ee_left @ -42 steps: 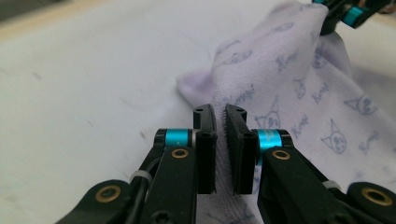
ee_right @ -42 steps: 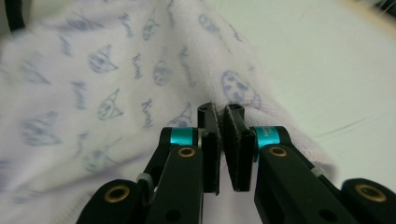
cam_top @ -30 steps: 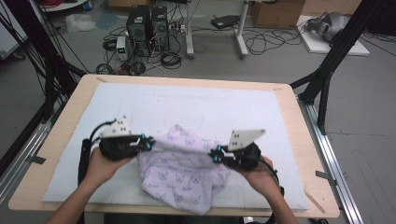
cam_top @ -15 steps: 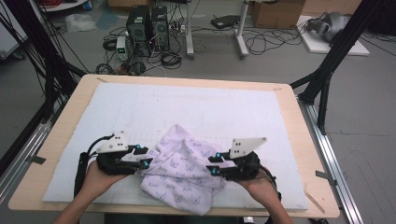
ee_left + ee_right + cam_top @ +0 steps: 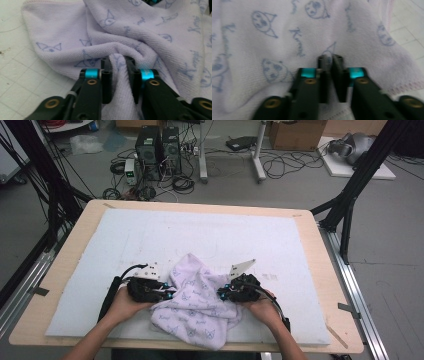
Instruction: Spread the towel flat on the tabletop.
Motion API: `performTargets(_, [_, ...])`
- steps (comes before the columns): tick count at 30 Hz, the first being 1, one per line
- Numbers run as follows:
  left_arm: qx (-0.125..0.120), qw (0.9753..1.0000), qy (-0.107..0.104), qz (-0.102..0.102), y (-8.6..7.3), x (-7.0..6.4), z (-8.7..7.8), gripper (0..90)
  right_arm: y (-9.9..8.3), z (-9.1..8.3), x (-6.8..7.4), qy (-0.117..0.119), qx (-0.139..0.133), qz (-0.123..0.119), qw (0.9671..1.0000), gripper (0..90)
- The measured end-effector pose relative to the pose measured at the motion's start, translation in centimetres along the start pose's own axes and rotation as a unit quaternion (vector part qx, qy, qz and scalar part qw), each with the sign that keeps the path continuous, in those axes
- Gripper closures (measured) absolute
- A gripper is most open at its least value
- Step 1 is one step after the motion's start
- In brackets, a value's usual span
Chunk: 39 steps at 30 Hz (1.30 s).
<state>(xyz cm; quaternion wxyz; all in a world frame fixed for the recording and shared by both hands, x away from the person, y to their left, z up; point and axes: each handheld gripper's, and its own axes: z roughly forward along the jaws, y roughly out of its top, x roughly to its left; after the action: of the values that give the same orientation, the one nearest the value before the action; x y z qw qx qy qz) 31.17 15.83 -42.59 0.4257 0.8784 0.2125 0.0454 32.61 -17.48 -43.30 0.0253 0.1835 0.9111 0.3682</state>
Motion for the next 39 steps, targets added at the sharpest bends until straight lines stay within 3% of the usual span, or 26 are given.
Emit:
performTargets(1, [-0.003, 1.0000, 0.009, 0.001, 0.1, 0.1, -0.2, 81.3, 0.2, -0.3, 0.1, -0.006, -0.008, -0.008, 0.9999, 89.6])
performTargets(6, [-0.036, 0.9981, 0.049, -0.009, 0.8, 0.6, -2.4, 82.3, 0.6, -2.3, -0.3, -0.022, -0.041, 0.001, 0.9989, 89.4])
performTargets(8, [-0.047, 0.9969, 0.063, -0.009, 1.0, 0.8, -3.4, 82.4, 0.5, -2.6, -0.6, -0.030, -0.049, 0.013, 0.9982, 73.9])
performTargets(9, [-0.051, 0.9962, 0.070, -0.007, 1.0, 0.8, -4.0, 82.5, 0.4, -2.5, -0.8, -0.029, -0.051, 0.021, 0.9981, 70.9])
performTargets(11, [-0.056, 0.9947, 0.086, -0.010, 0.8, 1.0, -5.1, 82.6, 0.3, -2.1, -1.0, -0.038, -0.039, 0.025, 0.9982, 62.7])
performTargets(15, [-0.061, 0.9916, 0.111, -0.026, -0.6, 1.8, -7.0, 82.7, 0.3, -0.7, -1.1, -0.044, -0.011, 0.020, 0.9988, 60.2])
performTargets(17, [-0.057, 0.9927, 0.098, -0.041, -1.3, 2.1, -7.1, 82.7, 0.2, 0.3, -1.0, -0.047, 0.014, 0.013, 0.9987, 66.5])
performTargets(19, [-0.042, 0.9937, 0.097, -0.037, -1.7, 1.8, -6.5, 82.6, 0.1, 0.4, -0.8, -0.044, 0.003, 0.004, 0.9990, 85.1])
performTargets(20, [-0.041, 0.9940, 0.095, -0.036, -1.8, 1.7, -6.3, 82.6, 0.1, 0.4, -0.7, -0.041, 0.005, 0.001, 0.9991, 86.5])
performTargets(24, [-0.057, 0.9924, 0.103, -0.036, -1.5, 1.6, -7.1, 82.6, 0.1, -1.2, -0.6, -0.041, -0.011, 0.003, 0.9991, 87.6])
performTargets(28, [-0.072, 0.9911, 0.109, -0.025, -0.9, 0.5, -8.8, 82.6, 0.4, -5.0, 0.5, -0.058, -0.056, -0.006, 0.9968, 87.6])
performTargets(30, [-0.069, 0.9921, 0.102, -0.023, -1.3, -0.3, -9.1, 82.6, 0.2, -6.7, 1.3, -0.058, -0.073, -0.010, 0.9956, 87.6])
performTargets(32, [-0.054, 0.9940, 0.092, -0.023, -2.2, -1.2, -9.0, 82.5, -0.4, -7.4, 2.3, -0.047, -0.072, -0.012, 0.9962, 87.6])
performTargets(35, [-0.028, 0.9966, 0.073, -0.025, -3.7, -2.1, -8.4, 81.3, -2.1, -6.6, 3.5, -0.022, -0.040, -0.010, 0.9989, 87.2])
performTargets(37, [-0.027, 0.9968, 0.071, -0.025, -3.8, -2.2, -8.4, 76.7, -3.0, -6.0, 4.2, -0.010, -0.021, -0.014, 0.9996, 86.6])
performTargets(39, [-0.039, 0.9964, 0.070, -0.026, -3.2, -1.6, -8.7, 70.5, -3.0, -6.2, 4.4, -0.011, -0.031, -0.015, 0.9993, 83.3])
